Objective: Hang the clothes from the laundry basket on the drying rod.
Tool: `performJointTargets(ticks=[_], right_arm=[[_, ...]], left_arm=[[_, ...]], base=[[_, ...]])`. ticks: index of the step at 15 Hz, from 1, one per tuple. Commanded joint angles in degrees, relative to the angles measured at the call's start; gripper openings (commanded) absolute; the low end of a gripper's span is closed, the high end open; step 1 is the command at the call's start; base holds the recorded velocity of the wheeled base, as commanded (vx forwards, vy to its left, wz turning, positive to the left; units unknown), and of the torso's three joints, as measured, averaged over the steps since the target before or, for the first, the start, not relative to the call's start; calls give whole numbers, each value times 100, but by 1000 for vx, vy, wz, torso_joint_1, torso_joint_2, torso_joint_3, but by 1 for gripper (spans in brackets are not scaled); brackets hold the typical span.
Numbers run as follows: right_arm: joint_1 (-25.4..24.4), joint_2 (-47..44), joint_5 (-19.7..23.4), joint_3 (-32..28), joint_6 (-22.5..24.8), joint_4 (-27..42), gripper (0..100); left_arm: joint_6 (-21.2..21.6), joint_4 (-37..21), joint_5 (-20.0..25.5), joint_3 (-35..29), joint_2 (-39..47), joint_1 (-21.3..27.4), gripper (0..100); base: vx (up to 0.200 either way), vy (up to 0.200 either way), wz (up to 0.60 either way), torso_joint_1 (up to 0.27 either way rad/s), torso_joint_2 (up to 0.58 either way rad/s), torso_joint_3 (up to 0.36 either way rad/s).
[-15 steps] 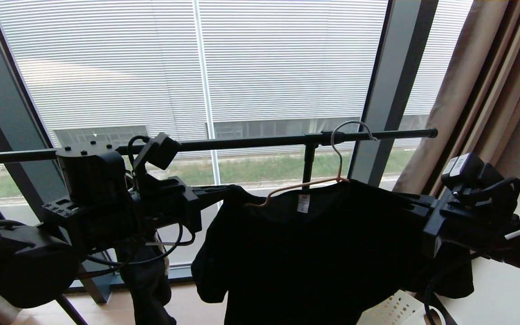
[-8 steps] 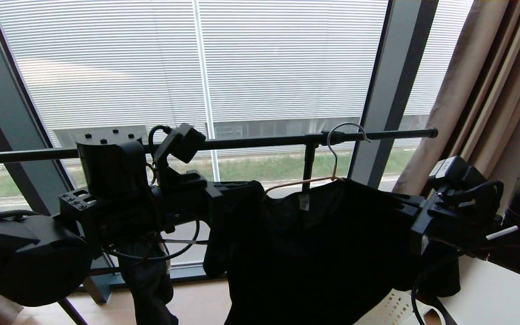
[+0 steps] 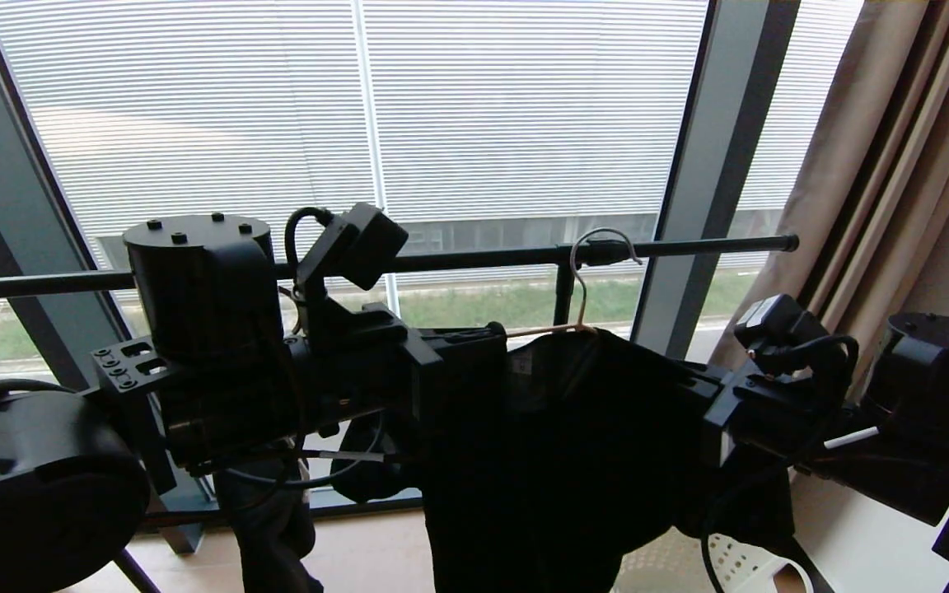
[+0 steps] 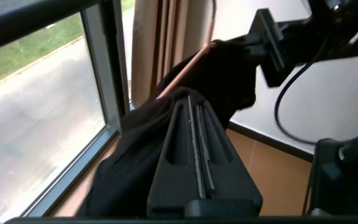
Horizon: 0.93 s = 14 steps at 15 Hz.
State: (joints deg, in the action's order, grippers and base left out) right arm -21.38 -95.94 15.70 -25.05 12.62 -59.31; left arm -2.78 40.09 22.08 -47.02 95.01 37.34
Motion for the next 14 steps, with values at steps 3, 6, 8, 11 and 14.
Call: performJointTargets(ticks=[3,6,8,11,14], right_arm=[[-147,-399,21,115,-348,-459,0],[-156,-434,29,141,-374,-591,0],[-156,-434,47,141,-374,-591,0],[-147,-390,100,141,-383,-600,0],[-147,-390,258,176,-392,-600,0]], left_arm=[[-3,-19,-177,-246,-27,300,0],[-12,-274,-230,-413,-18,397,0],[-12,-283,-230,-440,-9,467,0],[-38,-274,-221,-290,8,485,0],[-12,-230,-213,-220,52,467,0]], base=[[0,0,0,0,0,0],[0,0,0,0,0,0],[0,0,0,0,0,0],[0,0,0,0,0,0],[0,0,0,0,0,0]])
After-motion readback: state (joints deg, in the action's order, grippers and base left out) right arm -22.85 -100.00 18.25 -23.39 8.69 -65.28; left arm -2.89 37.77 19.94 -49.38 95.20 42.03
